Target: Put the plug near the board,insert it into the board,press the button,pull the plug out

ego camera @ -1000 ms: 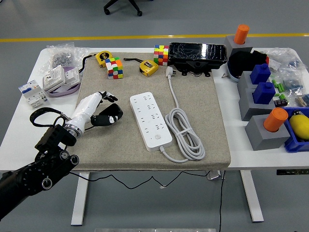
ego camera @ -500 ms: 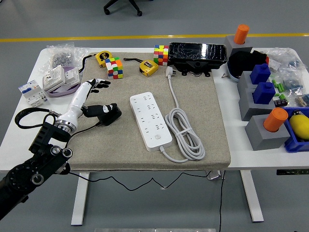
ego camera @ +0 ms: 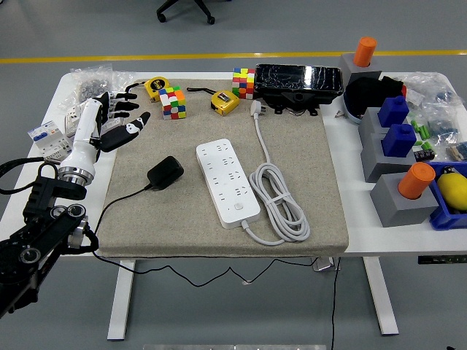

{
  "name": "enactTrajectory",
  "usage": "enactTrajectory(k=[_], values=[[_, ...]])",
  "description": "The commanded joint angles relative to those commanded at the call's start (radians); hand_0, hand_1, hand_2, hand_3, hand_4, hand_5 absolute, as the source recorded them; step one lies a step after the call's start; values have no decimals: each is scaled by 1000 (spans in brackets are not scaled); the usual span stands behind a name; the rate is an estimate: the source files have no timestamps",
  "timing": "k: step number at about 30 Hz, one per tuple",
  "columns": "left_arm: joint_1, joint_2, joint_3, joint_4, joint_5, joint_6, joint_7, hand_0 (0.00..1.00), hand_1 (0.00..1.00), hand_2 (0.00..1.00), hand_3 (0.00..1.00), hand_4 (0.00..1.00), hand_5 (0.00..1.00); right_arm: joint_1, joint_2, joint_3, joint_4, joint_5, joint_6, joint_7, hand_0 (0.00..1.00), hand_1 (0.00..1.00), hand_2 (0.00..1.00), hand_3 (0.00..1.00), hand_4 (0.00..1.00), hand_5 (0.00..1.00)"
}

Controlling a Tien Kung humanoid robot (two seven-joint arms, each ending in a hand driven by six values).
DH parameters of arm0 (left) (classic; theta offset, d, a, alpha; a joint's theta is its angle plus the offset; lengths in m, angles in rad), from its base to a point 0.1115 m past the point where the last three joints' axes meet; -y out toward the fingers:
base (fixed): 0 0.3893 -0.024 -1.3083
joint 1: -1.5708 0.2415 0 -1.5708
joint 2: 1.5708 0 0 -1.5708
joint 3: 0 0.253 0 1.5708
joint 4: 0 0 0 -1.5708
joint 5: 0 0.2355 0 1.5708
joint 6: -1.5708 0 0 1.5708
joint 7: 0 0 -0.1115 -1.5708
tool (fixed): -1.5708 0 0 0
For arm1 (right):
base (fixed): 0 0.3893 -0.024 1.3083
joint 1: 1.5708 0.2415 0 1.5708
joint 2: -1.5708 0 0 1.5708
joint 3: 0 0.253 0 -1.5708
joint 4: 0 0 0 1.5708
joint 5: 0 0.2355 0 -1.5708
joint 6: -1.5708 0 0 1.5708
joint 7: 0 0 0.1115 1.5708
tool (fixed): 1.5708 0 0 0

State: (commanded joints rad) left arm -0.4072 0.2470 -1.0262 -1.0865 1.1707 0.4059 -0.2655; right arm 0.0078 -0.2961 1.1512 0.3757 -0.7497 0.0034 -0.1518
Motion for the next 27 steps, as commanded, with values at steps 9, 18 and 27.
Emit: enactTrajectory(k=[9, 18, 27], values=[[2, 11, -12, -3, 5, -9, 14, 507, 546, 528, 578, 762, 179, -3, 3, 6, -1, -6, 1, 0, 577, 634, 619, 551, 889, 421], [0, 14, -3, -4, 10, -15, 23, 507, 540, 527, 578, 760, 177, -3, 4, 13, 6, -12, 0, 0, 577, 634, 619, 551, 889, 422], [2, 17, 2, -3, 13, -22, 27, 505, 531, 527, 578, 758, 178, -8, 5, 9, 7, -13, 1, -1, 575, 634, 619, 551, 889, 420]])
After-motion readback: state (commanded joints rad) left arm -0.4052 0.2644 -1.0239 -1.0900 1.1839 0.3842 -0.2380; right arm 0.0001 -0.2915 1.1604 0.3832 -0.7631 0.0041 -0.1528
